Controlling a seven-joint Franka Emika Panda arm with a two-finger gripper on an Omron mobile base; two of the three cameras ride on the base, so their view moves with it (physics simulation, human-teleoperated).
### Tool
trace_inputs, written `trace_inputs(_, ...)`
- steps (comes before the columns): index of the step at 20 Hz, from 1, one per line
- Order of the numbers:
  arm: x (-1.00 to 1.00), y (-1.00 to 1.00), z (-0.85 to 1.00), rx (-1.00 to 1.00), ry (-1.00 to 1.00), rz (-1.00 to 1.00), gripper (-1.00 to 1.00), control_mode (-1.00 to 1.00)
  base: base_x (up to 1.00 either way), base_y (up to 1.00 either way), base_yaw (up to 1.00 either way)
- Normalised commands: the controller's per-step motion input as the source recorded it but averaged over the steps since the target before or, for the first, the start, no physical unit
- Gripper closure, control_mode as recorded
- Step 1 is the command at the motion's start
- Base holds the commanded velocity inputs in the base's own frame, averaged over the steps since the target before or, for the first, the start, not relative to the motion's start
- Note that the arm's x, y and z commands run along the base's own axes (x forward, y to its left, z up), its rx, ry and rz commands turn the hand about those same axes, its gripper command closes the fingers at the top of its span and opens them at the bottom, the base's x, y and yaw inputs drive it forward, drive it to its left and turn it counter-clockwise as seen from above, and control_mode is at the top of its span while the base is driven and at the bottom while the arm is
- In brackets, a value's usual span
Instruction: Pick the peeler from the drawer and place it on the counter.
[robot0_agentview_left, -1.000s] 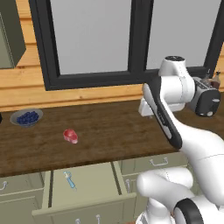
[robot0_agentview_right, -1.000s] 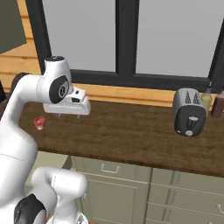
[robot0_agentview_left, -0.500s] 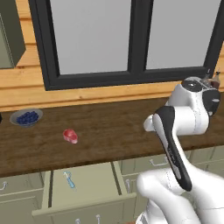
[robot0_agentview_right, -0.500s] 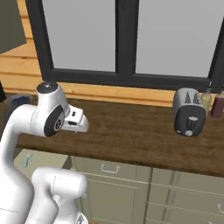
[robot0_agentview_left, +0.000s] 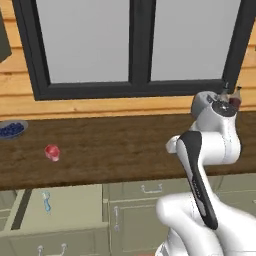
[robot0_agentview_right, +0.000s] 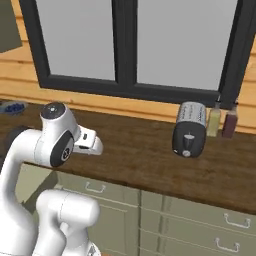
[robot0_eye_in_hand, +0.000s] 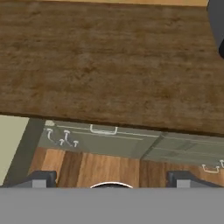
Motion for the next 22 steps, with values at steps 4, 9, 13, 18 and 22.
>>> trace_inputs(4, 0.0, 0.0, 0.0, 0.0, 0.0, 0.0, -1.0, 1.0, -0.03, -0.35, 0.9)
trace_inputs(9, 0.0, 0.0, 0.0, 0.0, 0.0, 0.0, -1.0, 1.0, -0.14, -0.33, 0.92)
trace_inputs(13, 0.0, 0.0, 0.0, 0.0, 0.0, 0.0, -1.0, 1.0, -0.28, -0.45, 0.89)
trace_inputs(18, 0.0, 0.0, 0.0, 0.0, 0.0, 0.0, -1.0, 1.0, -0.39, -0.7, 0.75)
trace_inputs(22, 0.0, 0.0, 0.0, 0.0, 0.0, 0.0, -1.0, 1.0, 0.73, -0.43, 0.38)
